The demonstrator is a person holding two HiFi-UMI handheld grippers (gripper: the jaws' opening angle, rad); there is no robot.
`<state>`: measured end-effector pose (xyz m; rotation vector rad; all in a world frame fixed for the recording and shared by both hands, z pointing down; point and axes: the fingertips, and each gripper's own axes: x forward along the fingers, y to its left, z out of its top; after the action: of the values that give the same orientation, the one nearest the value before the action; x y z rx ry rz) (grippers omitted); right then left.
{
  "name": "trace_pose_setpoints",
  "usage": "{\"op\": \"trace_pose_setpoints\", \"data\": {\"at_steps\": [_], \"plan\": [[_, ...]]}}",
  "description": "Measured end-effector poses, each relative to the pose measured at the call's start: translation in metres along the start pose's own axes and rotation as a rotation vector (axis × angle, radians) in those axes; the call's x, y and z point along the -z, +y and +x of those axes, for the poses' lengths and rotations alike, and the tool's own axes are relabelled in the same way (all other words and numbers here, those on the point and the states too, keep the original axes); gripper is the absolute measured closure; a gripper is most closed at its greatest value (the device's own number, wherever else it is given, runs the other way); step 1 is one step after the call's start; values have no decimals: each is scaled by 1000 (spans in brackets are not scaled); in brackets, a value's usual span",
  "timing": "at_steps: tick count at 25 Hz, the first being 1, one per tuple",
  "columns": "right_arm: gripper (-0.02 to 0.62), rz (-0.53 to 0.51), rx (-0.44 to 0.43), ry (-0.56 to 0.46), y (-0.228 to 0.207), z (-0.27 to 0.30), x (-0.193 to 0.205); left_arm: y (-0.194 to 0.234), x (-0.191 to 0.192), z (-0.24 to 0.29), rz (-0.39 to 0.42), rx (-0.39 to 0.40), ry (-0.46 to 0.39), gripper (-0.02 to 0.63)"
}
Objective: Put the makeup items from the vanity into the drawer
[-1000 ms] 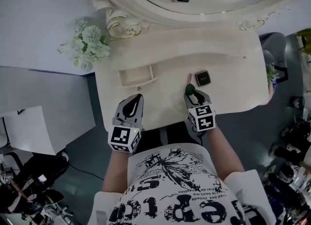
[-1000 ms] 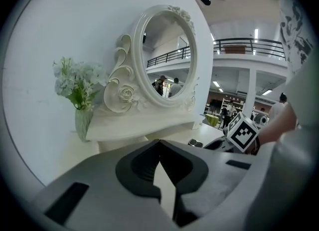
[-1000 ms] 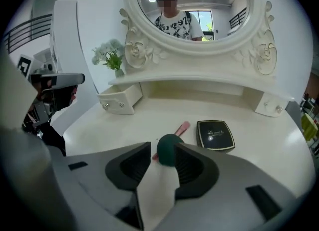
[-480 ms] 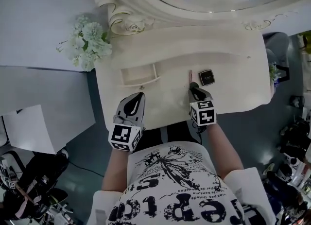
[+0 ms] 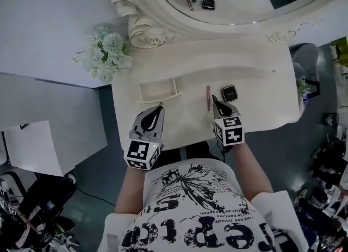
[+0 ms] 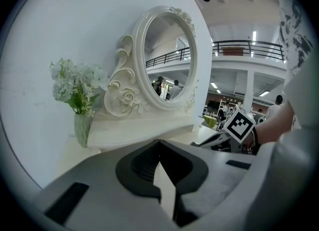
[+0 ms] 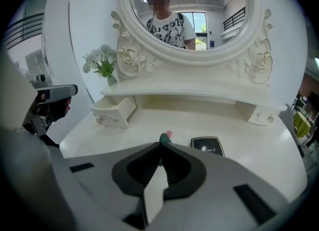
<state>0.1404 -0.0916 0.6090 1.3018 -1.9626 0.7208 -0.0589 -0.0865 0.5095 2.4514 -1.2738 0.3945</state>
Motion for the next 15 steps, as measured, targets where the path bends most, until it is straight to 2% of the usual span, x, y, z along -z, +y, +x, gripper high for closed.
{"op": "trace_pose_setpoints", "data": {"at_steps": [7, 15], "plan": [[565, -81, -59, -113, 33, -12, -66, 17, -25, -19, 32, -44, -47, 586], [565, -209, -194, -163, 107, 4, -119, 61, -40, -62, 17, -180, -101, 586]]}}
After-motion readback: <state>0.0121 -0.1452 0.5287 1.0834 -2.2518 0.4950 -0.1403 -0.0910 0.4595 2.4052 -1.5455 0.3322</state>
